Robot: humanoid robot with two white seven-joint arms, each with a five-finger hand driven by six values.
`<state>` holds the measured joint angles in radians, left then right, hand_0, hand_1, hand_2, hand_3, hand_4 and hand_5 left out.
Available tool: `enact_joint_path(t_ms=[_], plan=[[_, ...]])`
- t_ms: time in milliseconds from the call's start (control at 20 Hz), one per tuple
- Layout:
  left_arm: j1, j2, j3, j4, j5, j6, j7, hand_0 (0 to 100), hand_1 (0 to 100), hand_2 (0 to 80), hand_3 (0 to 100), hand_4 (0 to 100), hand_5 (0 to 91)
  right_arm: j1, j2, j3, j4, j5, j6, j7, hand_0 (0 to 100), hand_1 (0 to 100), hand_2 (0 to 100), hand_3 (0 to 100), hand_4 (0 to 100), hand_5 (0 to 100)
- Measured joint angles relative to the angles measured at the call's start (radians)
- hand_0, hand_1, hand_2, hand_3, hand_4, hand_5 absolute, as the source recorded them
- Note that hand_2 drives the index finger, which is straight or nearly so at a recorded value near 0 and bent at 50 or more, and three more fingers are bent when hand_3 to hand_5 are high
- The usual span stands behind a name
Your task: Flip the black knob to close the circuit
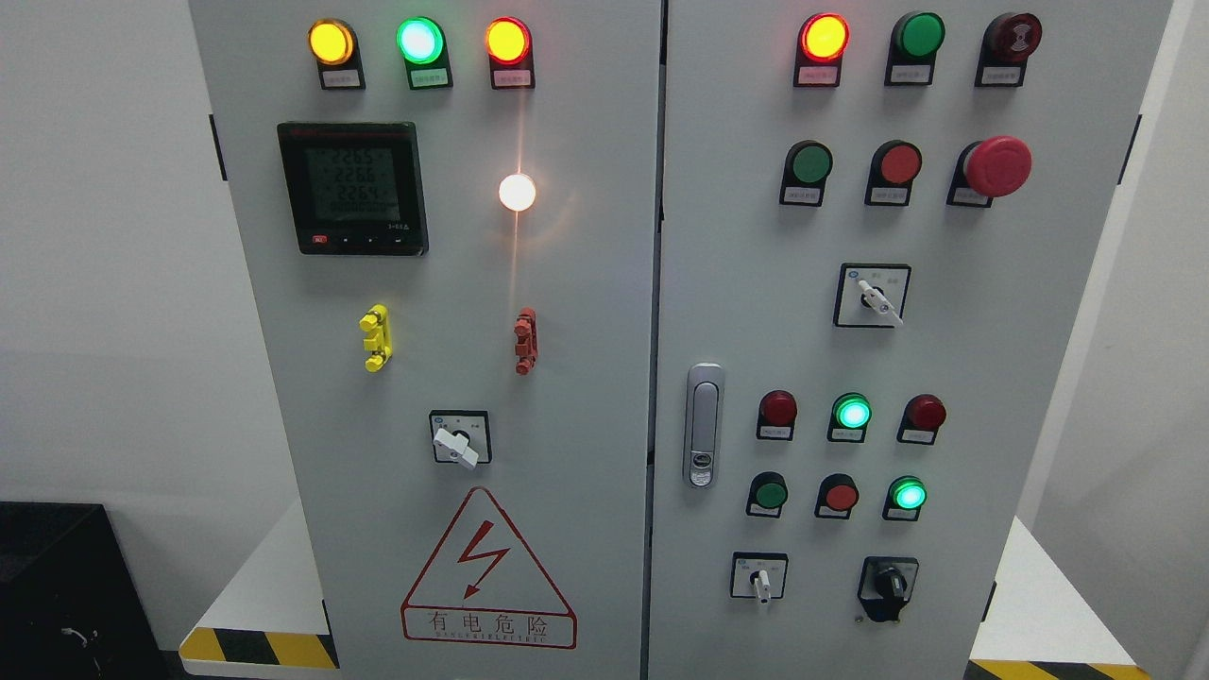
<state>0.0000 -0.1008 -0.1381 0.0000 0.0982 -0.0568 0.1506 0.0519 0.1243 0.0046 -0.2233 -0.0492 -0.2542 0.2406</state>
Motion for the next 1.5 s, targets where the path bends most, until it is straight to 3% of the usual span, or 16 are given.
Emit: enact_joint_path(t_ms=[250,400,500,550,600,700,1100,1500], plan=[[0.000,0.000,0.000,0.000,0.000,0.000,0.000,12,56,0.0,0,0,0.0,0.007,0.001,-0.024,-0.089,-0.002,-0.004,0.005,0,1,0,0,0,0],[0.000,0.000,0.000,0.000,0.000,0.000,0.000,12,56,0.0,0,0,0.0,0.025,0.001,-0.034,-0.171,-0.001,0.029,-0.003,0,1,0,1,0,0],[0.000,0.000,0.000,0.000,0.000,0.000,0.000,12,56,0.0,0,0,0.0,0.038,0.001,-0.040,-0.232,0.000,0.053,-0.016,0,1,2,15,6,0],[0.000,0.000,0.000,0.000,0.000,0.000,0.000,12,56,0.0,0,0,0.0,0.043,0.001,-0.043,-0.263,0.002,0.059,-0.029,0,1,4,16,8,0],[0.000,0.000,0.000,0.000,0.000,0.000,0.000,12,56,0.0,0,0,0.0,0.049,0.000,-0.045,-0.293,0.003,0.063,-0.041,0,1,10,24,17,0],[0.000,0.000,0.000,0.000,0.000,0.000,0.000,12,56,0.0,0,0,0.0,0.059,0.000,-0.048,-0.351,0.010,0.069,-0.062,0,2,16,31,25,2],[0.000,0.000,0.000,0.000,0.000,0.000,0.000,12,56,0.0,0,0,0.0,0.090,-0.002,-0.058,-0.570,0.140,0.065,-0.155,0,2,39,56,47,26],[0.000,0.000,0.000,0.000,0.000,0.000,0.000,12,56,0.0,0,0,0.0,0.099,-0.002,-0.064,-0.742,0.344,0.041,-0.252,0,2,54,75,62,46]])
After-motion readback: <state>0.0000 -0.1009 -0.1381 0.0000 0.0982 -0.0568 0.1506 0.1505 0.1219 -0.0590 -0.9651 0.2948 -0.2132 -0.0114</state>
